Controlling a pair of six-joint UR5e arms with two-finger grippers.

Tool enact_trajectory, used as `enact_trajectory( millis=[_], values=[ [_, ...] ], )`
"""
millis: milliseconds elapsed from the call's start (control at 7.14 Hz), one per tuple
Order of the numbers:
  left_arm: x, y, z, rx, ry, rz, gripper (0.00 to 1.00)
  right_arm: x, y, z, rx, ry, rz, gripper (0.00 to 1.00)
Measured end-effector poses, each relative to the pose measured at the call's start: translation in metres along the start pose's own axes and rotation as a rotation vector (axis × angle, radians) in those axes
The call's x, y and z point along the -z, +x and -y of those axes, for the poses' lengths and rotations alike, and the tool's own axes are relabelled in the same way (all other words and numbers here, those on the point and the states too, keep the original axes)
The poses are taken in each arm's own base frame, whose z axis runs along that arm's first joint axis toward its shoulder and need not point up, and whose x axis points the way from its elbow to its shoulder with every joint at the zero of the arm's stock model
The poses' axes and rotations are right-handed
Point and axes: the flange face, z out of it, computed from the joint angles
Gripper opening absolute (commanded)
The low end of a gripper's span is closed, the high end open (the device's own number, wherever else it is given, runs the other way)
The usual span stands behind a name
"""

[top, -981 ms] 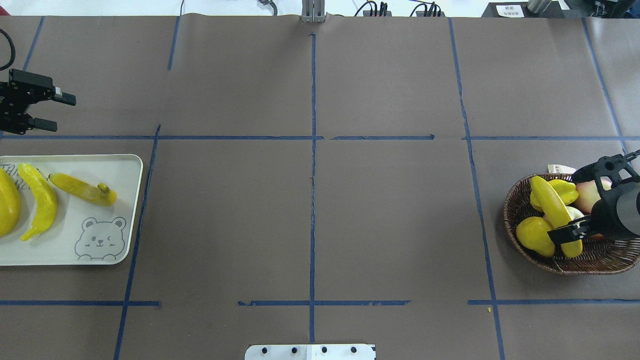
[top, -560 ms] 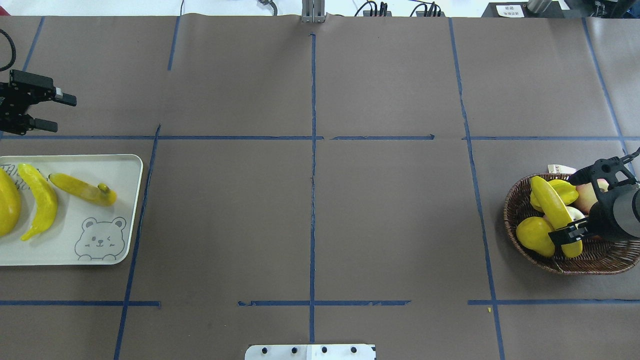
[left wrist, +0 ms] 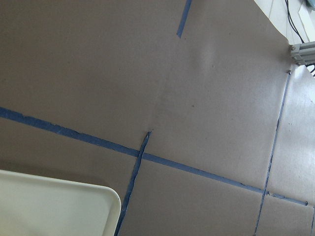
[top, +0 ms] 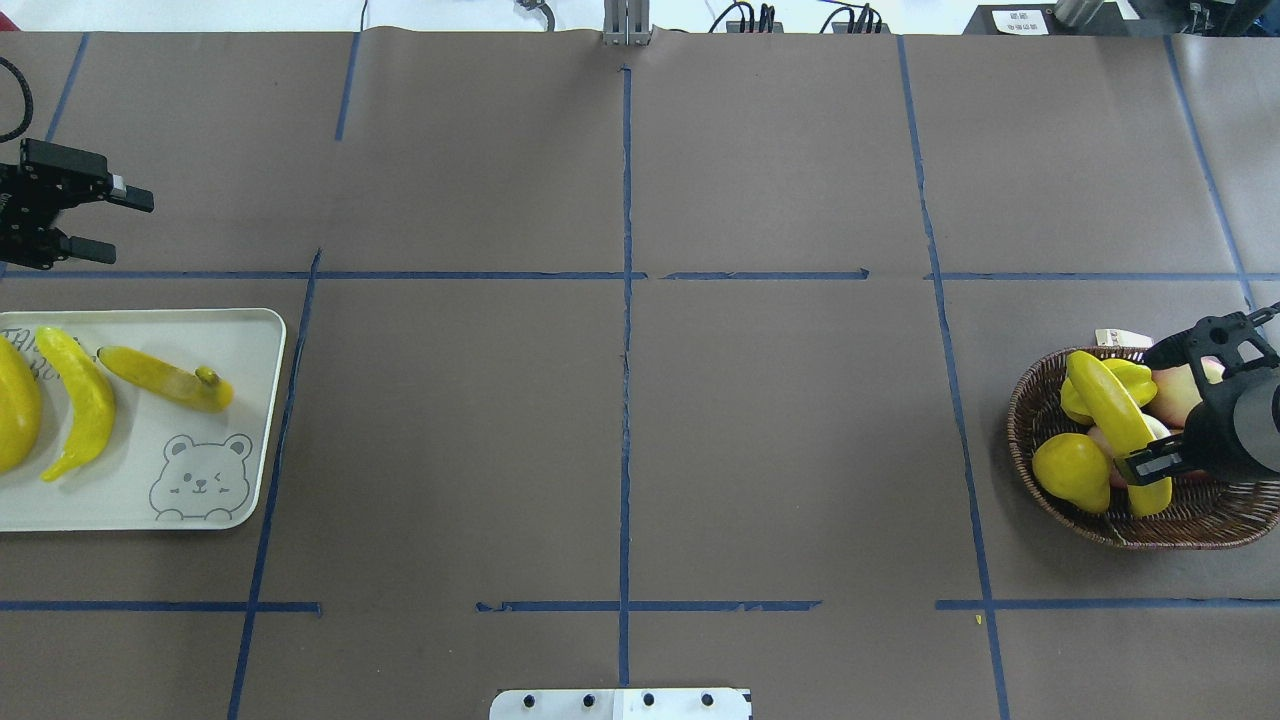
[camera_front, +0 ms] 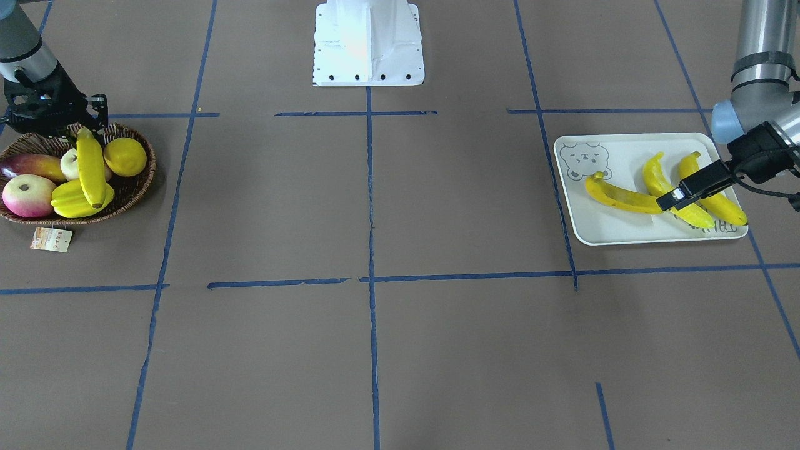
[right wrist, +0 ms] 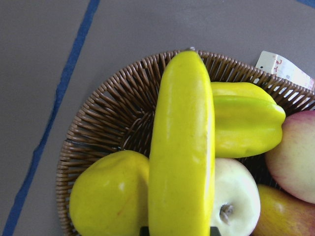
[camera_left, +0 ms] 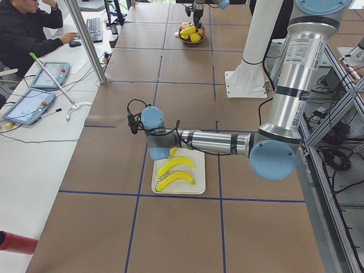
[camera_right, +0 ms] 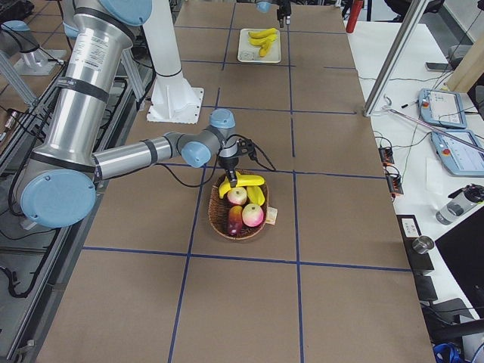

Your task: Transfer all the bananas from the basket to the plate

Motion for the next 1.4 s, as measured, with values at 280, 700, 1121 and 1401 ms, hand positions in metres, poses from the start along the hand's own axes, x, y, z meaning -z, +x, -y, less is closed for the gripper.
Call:
enact_trajectory(
  millis=[280,700,1121,1401],
  values=[
    [0.000,0.000,0.000,0.000,0.000,0.000,1.00,0.016,0.014,0.004,-0.031,0.020,0.010,0.02],
    [-0.001,0.003,-0.001,-0.006,-0.001,-0.003,1.00,0.074,0.065,0.008,-0.070,0.071,0.110,0.00],
    [-0.005,0.034,0.003,0.003,-0.004,-0.032,1.00,0.124,0.033,0.065,-0.134,0.111,0.359,0.00],
    [-0.021,0.075,-0.002,0.015,-0.034,-0.065,1.00,0.157,-0.031,0.121,-0.209,0.120,0.494,0.00]
  ],
)
